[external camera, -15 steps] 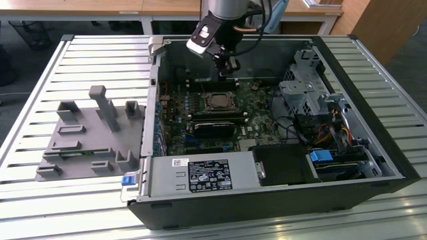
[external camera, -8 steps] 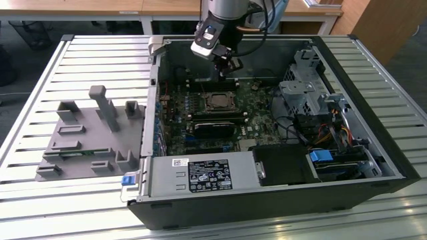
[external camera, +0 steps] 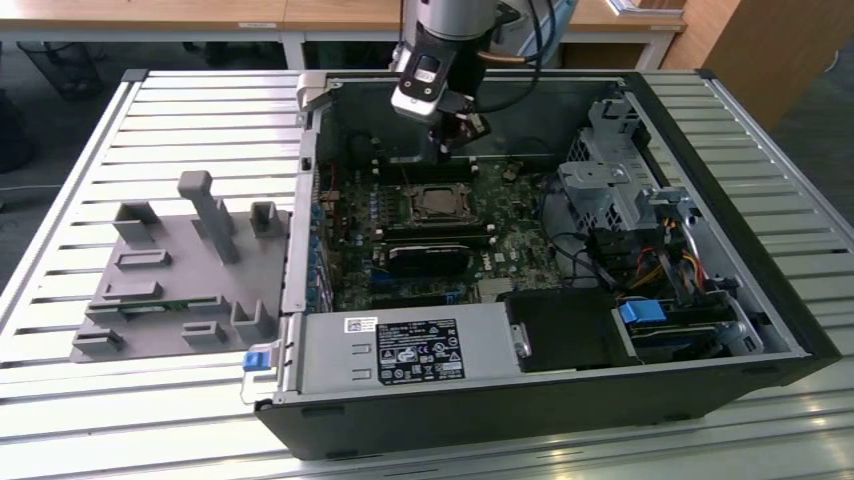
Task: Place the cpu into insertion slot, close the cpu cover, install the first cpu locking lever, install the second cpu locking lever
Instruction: 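Install the first cpu locking lever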
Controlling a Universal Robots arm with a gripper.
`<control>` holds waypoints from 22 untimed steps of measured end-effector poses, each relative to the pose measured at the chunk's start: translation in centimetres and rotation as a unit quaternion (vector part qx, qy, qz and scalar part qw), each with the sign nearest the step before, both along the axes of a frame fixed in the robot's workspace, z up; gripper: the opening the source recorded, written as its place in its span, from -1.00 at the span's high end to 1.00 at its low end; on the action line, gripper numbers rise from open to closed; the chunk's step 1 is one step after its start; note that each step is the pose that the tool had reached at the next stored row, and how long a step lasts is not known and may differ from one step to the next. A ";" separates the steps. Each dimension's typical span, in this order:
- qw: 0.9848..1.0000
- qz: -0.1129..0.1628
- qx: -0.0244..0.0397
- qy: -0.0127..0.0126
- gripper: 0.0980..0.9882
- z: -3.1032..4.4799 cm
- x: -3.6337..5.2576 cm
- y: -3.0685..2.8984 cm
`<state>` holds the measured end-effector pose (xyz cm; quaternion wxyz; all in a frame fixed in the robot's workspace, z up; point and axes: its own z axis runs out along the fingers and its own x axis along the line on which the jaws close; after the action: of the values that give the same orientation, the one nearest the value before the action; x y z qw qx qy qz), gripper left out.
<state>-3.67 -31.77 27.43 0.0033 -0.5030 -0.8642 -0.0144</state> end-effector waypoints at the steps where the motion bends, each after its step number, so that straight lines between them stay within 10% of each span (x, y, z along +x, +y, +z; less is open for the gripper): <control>1: 1.000 0.009 0.000 0.000 0.98 -0.01 0.00 0.00; 13: 0.994 0.111 0.000 0.000 0.98 -0.02 0.00 0.00; 22: 0.983 0.182 0.000 0.000 0.98 -0.02 0.00 0.00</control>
<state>-3.67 -31.77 27.42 0.0055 -0.3373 -0.9413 -0.0137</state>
